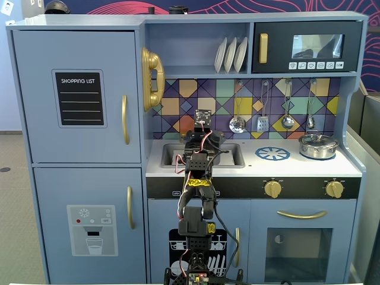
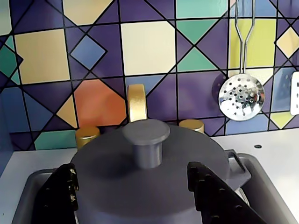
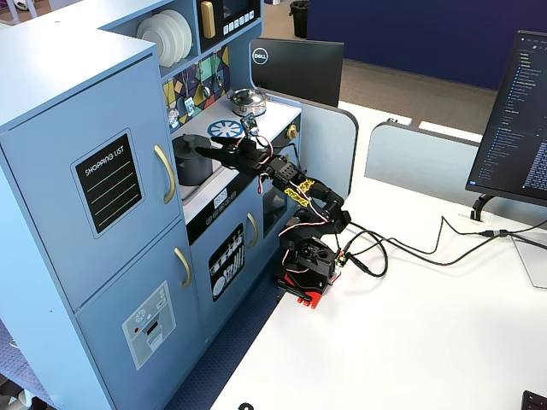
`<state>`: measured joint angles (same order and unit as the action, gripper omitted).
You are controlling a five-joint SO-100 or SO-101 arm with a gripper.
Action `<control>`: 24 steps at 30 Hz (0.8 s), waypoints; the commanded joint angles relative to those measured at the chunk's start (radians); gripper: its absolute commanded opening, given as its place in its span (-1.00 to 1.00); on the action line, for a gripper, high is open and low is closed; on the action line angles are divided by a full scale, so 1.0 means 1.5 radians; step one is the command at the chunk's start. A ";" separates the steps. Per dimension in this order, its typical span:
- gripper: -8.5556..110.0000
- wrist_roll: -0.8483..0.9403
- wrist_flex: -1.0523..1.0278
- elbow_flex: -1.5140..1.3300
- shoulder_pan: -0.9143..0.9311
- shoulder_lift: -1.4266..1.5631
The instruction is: Take off the lid from the gray recipient and place it on the counter
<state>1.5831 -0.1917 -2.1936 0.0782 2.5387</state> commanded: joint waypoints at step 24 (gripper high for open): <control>-0.51 0.007 0.105 0.164 -0.003 -0.249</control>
<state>1.5892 -0.0752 -2.0356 0.0767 2.1890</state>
